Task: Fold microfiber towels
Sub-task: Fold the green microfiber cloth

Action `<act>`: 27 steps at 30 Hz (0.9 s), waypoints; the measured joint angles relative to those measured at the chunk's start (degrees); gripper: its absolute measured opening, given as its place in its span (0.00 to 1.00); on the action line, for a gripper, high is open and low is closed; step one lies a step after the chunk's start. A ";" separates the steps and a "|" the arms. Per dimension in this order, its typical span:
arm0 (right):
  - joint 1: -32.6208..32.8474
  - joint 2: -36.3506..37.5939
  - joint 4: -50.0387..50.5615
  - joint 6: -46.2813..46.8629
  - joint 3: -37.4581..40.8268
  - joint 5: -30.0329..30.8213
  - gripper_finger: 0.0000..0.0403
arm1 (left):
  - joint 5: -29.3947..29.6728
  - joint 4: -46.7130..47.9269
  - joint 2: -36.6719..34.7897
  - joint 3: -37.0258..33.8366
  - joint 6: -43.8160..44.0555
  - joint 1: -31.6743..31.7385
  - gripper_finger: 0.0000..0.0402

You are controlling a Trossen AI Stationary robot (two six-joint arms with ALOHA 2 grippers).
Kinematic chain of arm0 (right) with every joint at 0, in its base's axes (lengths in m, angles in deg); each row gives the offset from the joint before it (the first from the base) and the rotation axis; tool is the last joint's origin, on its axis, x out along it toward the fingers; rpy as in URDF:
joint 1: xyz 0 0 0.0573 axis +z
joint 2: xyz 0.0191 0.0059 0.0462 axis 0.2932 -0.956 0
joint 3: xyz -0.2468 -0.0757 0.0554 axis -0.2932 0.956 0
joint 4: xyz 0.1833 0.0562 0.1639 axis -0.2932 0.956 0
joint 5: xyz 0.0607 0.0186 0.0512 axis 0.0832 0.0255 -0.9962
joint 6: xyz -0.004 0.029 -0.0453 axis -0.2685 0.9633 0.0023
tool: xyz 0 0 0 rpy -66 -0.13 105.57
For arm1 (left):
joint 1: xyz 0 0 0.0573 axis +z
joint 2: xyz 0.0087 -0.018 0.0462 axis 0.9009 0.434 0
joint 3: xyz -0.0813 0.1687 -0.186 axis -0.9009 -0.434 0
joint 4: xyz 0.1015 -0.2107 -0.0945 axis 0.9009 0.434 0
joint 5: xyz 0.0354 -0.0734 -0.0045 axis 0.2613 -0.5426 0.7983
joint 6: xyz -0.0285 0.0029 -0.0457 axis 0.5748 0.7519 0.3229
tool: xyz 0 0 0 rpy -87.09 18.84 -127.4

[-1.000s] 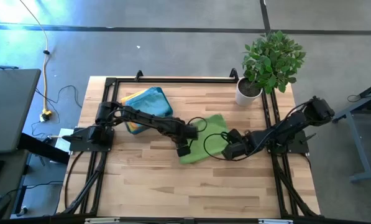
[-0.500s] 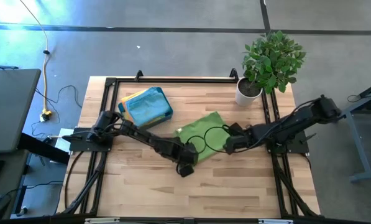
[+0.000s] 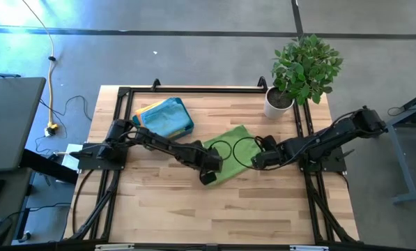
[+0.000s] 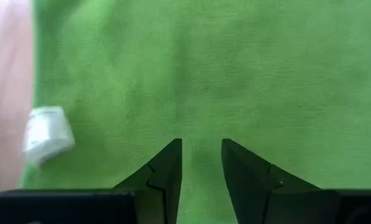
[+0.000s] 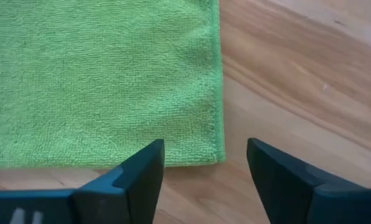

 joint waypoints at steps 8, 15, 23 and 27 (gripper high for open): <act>-0.30 -2.93 -2.40 3.44 0.00 0.59 0.55 | -1.51 -0.34 2.74 0.39 2.46 -1.19 0.25; -0.30 -7.40 -4.82 3.57 -0.02 -1.57 0.52 | -2.56 -2.34 3.16 0.57 9.65 -4.43 0.25; -0.26 -8.74 -4.17 2.07 -0.20 -2.03 0.52 | -3.16 -2.83 3.29 0.89 16.35 -7.30 0.25; -0.26 -8.59 -4.35 1.90 -0.15 -2.37 0.52 | -3.00 -3.05 3.31 0.87 16.89 -7.62 0.25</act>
